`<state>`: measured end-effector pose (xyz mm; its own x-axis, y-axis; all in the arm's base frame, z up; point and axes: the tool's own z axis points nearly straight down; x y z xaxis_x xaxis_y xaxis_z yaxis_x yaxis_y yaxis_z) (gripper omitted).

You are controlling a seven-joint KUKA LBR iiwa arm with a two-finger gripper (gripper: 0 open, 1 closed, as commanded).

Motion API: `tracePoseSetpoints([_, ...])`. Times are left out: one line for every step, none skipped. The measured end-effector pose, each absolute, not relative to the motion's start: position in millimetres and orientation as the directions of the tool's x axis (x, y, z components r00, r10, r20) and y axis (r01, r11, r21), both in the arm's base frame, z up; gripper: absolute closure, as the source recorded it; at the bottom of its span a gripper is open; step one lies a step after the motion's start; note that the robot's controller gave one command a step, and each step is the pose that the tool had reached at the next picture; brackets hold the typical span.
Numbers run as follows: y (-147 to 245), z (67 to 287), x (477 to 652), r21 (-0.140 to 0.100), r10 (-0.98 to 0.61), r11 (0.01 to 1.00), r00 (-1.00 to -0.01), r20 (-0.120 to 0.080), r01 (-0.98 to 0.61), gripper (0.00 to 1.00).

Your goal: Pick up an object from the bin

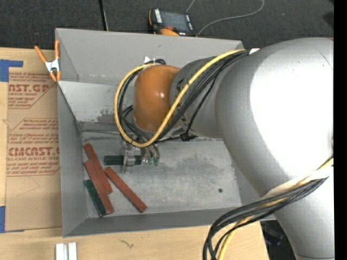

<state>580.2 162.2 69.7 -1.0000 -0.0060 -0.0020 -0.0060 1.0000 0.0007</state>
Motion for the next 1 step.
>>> tracePoseSetpoints([166.0, 223.8, 533.9, 0.004, -0.004, 1.0, -1.0, -0.008, -0.004, 1.0])
